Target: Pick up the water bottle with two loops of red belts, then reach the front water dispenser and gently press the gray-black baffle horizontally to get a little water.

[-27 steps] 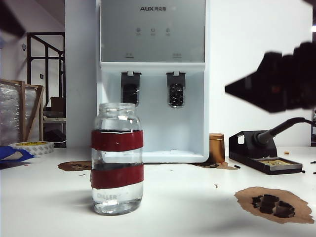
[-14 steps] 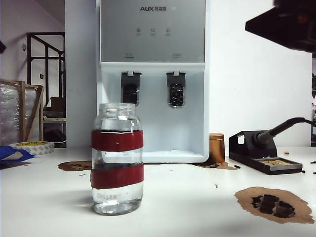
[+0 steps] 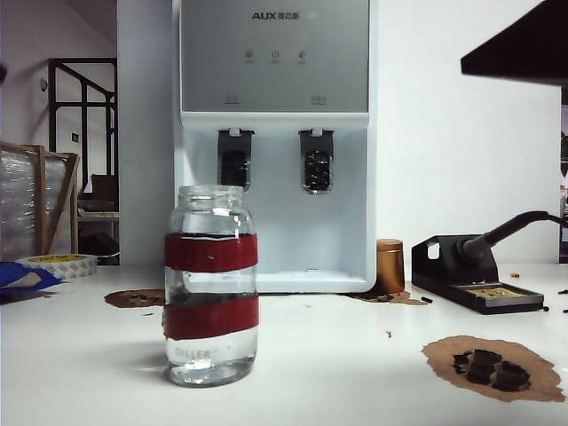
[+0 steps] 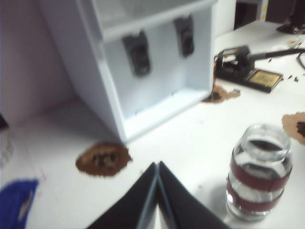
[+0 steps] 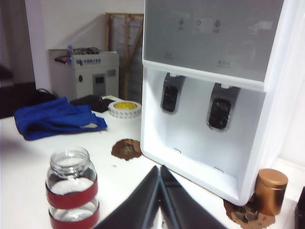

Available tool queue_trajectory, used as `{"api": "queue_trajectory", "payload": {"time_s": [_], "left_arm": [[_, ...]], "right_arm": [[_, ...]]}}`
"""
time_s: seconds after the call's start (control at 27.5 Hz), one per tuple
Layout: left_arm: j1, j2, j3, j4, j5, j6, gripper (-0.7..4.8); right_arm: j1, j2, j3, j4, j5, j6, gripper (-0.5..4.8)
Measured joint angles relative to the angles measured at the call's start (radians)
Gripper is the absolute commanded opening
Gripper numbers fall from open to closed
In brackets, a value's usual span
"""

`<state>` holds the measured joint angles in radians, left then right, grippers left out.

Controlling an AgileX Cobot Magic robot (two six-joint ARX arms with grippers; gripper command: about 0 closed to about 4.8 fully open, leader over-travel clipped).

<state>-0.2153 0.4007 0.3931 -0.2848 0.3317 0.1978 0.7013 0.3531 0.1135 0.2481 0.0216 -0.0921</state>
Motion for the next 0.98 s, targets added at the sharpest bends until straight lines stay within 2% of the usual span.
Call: {"api": "queue_trajectory", "payload": {"time_s": [0.36,0.58,0.98], "left_arm": [[0.127,0.000,-0.016,0.076,0.016,-0.129,-0.05],[0.136,0.000,-0.134,0.270,0.025,-0.256,-0.05],[0.140,0.000,-0.214,0.476,0.049,-0.293,-0.05]], "right_arm": [[0.000,-0.016,0.000,-0.139,0.000,0.048,-0.02],[0.000,-0.016,0.000,-0.215,0.013,0.051,-0.02],[0.000,-0.016,-0.013,-0.214,0.049,0.071,-0.02]]}}
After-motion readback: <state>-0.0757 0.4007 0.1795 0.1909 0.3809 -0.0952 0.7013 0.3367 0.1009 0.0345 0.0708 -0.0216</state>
